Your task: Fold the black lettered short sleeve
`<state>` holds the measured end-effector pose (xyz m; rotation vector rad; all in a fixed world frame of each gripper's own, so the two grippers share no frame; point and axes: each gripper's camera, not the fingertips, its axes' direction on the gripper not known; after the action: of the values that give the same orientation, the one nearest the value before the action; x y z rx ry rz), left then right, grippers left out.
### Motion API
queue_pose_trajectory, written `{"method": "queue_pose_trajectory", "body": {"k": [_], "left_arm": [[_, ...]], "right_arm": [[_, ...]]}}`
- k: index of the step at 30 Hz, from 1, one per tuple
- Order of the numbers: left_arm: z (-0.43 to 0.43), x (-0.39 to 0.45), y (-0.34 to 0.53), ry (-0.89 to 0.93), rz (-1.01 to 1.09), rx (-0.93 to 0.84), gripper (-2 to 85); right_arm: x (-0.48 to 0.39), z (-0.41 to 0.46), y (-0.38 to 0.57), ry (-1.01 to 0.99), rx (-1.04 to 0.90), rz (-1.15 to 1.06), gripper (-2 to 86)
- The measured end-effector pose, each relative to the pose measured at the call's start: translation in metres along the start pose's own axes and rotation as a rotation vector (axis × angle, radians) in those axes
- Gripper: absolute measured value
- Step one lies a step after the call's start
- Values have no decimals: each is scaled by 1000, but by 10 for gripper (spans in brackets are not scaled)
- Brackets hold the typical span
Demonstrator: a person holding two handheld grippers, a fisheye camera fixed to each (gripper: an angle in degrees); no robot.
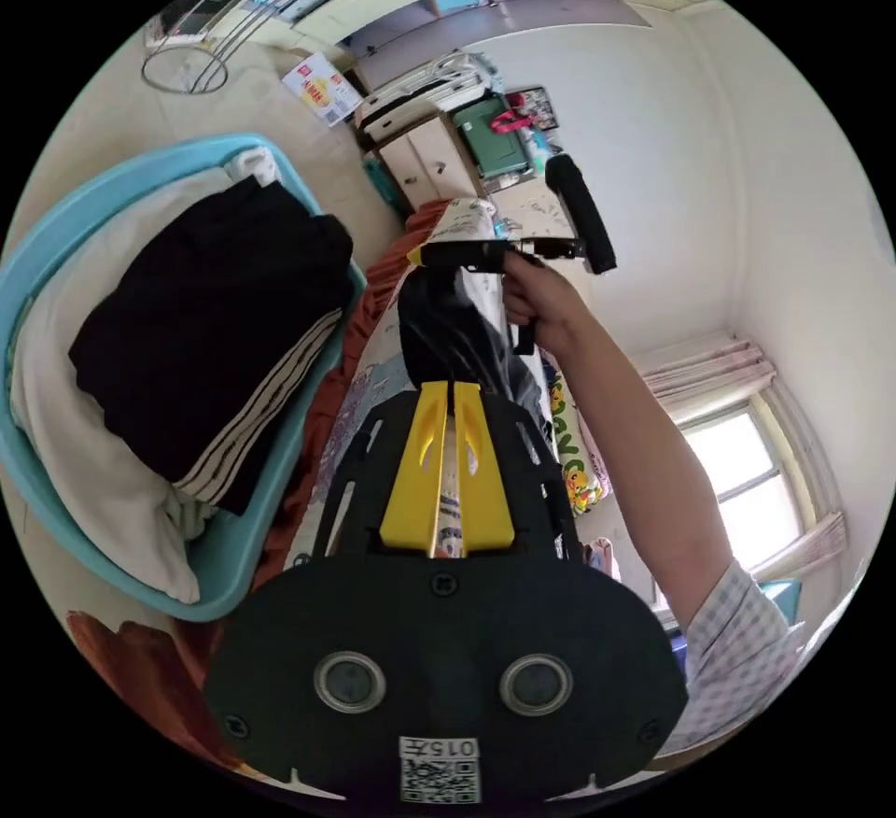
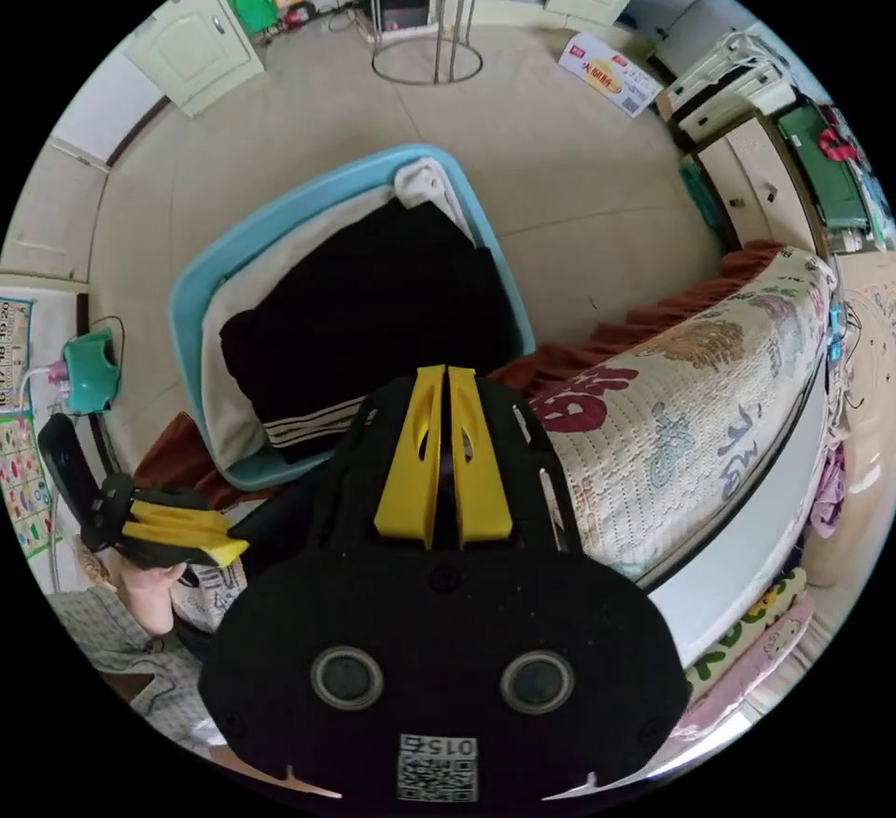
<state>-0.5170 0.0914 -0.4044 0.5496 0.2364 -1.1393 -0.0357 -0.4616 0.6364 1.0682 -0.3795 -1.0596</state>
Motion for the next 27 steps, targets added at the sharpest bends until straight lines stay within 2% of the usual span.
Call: {"method": "queue_pose_trajectory", "body": {"k": [3,9,12,16,19,23,27], "left_arm": [[-16,38,28,-5,207,76,-6],[-2,118,105,162,679,-10,-6],[29,154,157,174,904,-160,-5],[92,187,237,143,1132,-460,-2],[117,190,280,64,1217,-572,1],[96,168,288,132,1144,-456,3],[99,157,301,63,1097,-345,8]], "right_arm": [[37,-81,69,-22,181,30,-9],[117,-183,271,-160,458,139,-9],[144,-189,374,-202,559,203,-9],[173,-151,459,-266,506,316,-7],[197,-114,507,-241,386,473,-1],[206,-131,528,-193,418,516,27],[188,-153,497,-118,386,425,59]]}}
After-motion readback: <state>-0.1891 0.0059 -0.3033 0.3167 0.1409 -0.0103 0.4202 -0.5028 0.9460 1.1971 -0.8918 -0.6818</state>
